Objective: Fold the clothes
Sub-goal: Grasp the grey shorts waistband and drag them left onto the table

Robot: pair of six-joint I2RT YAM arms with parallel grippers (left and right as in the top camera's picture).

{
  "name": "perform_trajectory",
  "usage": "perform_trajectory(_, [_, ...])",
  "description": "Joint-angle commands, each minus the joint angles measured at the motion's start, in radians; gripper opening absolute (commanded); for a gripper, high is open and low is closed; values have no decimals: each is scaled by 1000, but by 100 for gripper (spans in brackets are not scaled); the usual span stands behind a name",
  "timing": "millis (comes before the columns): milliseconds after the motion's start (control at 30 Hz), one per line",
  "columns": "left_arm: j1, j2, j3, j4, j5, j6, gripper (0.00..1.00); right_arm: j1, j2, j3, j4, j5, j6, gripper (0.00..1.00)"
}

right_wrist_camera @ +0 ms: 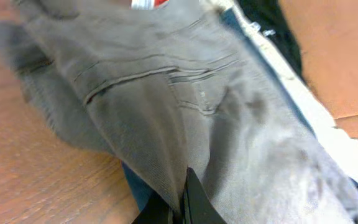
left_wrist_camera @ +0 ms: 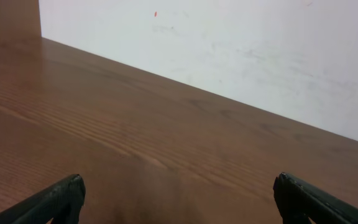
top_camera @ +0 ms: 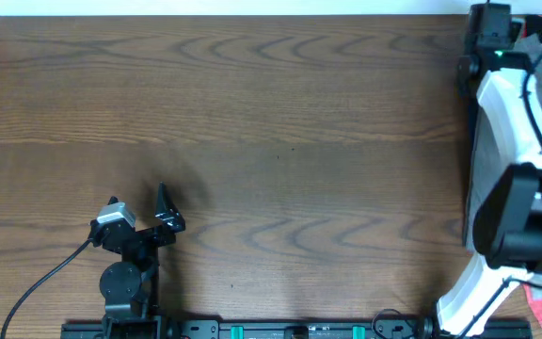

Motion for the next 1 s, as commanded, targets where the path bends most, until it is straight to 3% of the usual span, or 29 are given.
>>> perform_trajectory(0, [-3, -5, -21, -36, -23, 13, 98, 25, -47, 21, -10, -52, 37, 1])
perform_trajectory(333, [-3, -5, -21, -36, -23, 13, 98, 200, -34, 16, -76, -449, 107, 1])
perform_trajectory(967, [-3, -5, -21, -36, -23, 13, 98, 916, 150, 15, 56, -740, 258, 1])
